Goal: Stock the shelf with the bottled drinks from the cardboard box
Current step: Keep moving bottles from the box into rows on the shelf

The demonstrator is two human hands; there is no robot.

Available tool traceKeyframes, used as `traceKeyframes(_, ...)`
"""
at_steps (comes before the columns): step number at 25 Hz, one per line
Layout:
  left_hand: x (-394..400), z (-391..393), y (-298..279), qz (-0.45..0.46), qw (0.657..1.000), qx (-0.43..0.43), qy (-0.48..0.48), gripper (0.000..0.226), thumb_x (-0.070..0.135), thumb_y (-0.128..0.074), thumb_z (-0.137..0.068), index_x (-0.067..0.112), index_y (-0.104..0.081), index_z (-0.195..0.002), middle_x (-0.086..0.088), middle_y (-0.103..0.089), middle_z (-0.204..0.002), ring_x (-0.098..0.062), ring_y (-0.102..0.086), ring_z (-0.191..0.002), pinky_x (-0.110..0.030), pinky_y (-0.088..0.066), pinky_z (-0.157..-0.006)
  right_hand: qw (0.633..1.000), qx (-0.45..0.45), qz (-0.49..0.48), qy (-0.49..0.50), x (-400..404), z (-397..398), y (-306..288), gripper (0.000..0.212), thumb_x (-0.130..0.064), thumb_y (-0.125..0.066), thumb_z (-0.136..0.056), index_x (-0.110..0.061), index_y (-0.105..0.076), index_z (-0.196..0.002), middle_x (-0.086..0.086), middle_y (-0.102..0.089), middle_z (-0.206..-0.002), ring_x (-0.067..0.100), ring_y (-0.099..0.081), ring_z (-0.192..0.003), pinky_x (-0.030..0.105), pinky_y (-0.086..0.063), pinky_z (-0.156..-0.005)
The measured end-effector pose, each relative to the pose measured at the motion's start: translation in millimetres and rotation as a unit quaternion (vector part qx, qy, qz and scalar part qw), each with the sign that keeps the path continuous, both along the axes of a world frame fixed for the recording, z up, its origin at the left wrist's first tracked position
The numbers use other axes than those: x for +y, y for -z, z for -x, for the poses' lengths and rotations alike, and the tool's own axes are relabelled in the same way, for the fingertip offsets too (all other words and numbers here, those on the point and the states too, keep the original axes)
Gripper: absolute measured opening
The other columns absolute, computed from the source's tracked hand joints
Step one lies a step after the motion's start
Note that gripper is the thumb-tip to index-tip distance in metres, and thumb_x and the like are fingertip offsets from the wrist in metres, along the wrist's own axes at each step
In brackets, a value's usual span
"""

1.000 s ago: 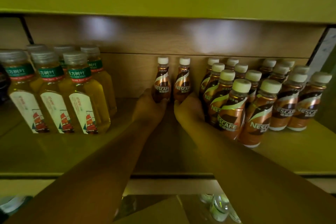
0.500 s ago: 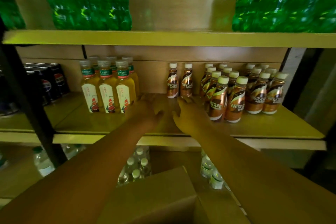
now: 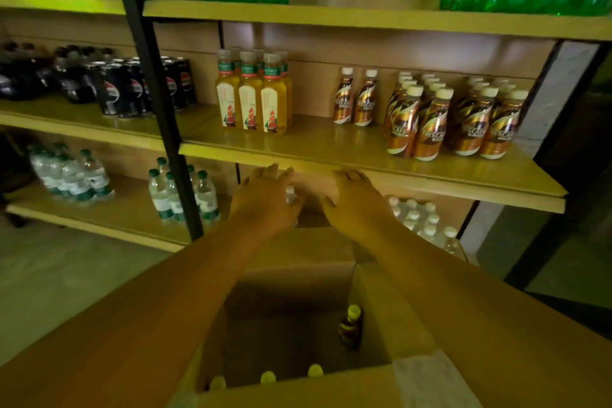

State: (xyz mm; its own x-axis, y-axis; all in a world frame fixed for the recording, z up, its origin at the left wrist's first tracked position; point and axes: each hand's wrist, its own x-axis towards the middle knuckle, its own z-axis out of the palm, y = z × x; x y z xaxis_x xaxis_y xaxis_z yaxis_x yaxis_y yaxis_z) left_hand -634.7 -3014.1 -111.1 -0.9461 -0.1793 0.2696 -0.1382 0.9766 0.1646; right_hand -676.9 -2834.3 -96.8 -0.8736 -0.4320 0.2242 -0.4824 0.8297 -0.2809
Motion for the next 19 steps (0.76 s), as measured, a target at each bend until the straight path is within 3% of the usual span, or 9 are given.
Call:
traceKeyframes(3,20.3,-56.7,27.8,0.002,1.000,-0.009,-0.024,0.069,0.055,-0.052,-0.091,0.032,-0.026,-0.150,-0.002,-0.029,-0.157,-0.029,-0.028,-0.143,-0.049,-0.032,-0.112,0.998,-0.025,-0.022,-0.049,18.1,-46.1,21.5,0.064,-0.041,-0.047,-0.100,-0.015,-0.025,-0.154,0.006,-0.022,-0.162,0.027,-0.016,-0.149,0.045,-0.028,-0.115)
traceKeyframes(7,42.1,-105.2,45.7,0.021,0.998,-0.032,-0.044,0.070,0.058,-0.046,-0.092,0.031,-0.020,-0.151,-0.004,-0.025,-0.159,-0.031,-0.022,-0.146,-0.051,-0.026,-0.113,0.996,-0.039,-0.041,-0.076,28.2,-86.9,48.6,0.067,-0.043,-0.046,-0.100,-0.015,-0.021,-0.156,0.005,-0.017,-0.164,0.026,-0.014,-0.150,0.047,-0.027,-0.117)
traceKeyframes(10,43.0,-121.1,59.9,0.014,0.999,-0.037,-0.036,0.069,0.059,-0.048,-0.090,0.030,-0.025,-0.149,-0.006,-0.031,-0.155,-0.033,-0.028,-0.143,-0.052,-0.033,-0.110,0.994,-0.056,-0.043,-0.085,23.3,-102.0,63.8,0.069,-0.043,-0.048,-0.099,-0.013,-0.021,-0.156,0.006,-0.017,-0.164,0.026,-0.010,-0.151,0.045,-0.024,-0.119)
traceKeyframes(13,33.5,-127.9,77.8,-0.008,0.999,-0.043,-0.025,0.066,0.057,-0.050,-0.089,0.028,-0.033,-0.146,-0.005,-0.035,-0.152,-0.031,-0.030,-0.141,-0.052,-0.035,-0.109,0.994,-0.067,-0.034,-0.084,13.1,-113.8,79.9,0.066,-0.040,-0.050,-0.099,-0.013,-0.025,-0.153,0.007,-0.024,-0.161,0.027,-0.017,-0.149,0.042,-0.030,-0.113)
traceKeyframes(16,22.7,-128.1,98.4,-0.032,0.995,-0.086,-0.025,0.068,0.051,-0.052,-0.091,0.027,-0.028,-0.150,-0.005,-0.025,-0.158,-0.029,-0.020,-0.146,-0.051,-0.026,-0.115,0.992,-0.095,-0.039,-0.071,1.7,-119.5,102.2,0.065,-0.039,-0.052,-0.098,-0.016,-0.027,-0.153,0.006,-0.029,-0.158,0.026,-0.026,-0.145,0.041,-0.033,-0.110)
traceKeyframes(19,8.0,-124.9,131.2,-0.042,0.992,-0.115,-0.020,0.066,0.055,-0.049,-0.091,0.030,-0.029,-0.148,-0.003,-0.029,-0.156,-0.029,-0.025,-0.144,-0.054,-0.027,-0.114,0.987,-0.139,-0.047,-0.056,-11.5,-119.1,131.1,0.066,-0.040,-0.051,-0.098,-0.018,-0.025,-0.154,0.007,-0.030,-0.157,0.027,-0.028,-0.144,0.042,-0.036,-0.109)
